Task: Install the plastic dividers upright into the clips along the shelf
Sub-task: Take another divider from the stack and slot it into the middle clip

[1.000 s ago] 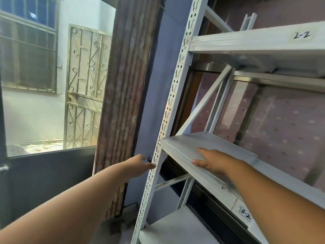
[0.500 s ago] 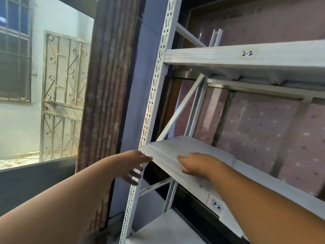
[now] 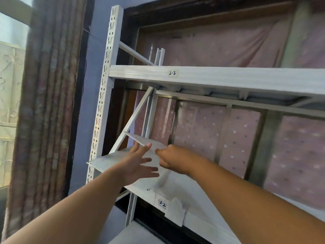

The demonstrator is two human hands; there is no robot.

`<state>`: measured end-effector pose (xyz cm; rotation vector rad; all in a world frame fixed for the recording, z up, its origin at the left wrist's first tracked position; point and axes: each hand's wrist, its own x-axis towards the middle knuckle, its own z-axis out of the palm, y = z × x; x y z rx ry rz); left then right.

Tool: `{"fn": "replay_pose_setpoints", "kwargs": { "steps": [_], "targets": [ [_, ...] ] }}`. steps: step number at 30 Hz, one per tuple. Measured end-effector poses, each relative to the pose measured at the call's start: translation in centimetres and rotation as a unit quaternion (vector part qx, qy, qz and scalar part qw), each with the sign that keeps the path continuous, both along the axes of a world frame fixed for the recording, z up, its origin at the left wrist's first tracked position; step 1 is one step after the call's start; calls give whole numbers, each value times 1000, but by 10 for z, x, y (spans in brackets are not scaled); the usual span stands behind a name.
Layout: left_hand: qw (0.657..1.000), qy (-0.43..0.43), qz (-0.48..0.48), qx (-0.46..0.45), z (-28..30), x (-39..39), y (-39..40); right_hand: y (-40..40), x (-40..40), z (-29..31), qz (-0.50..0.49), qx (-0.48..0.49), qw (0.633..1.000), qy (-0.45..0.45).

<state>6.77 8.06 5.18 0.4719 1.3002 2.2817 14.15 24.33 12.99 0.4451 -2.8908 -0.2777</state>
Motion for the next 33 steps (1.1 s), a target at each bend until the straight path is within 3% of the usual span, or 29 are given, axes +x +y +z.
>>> {"fn": "replay_pose_setpoints", "kwargs": {
  "steps": [4,9,12,19,22,33],
  "targets": [
    [990,72,-88,78,2,8,50,36,39,11,-23,-72,997,17],
    [981,126,-123,77,23,31,117,88,70,3,-8,-241,969,49],
    [972,166,-160,49,34,53,148,122,87,-2,-40,-389,920,35],
    [957,179,-229,17,54,95,210,184,136,-8,-49,-579,814,-9],
    [955,181,-234,16,56,119,238,203,163,-11,-68,-607,792,-16],
    [934,236,-265,-30,63,202,306,265,256,-26,-88,-600,793,65]
  ]
}}
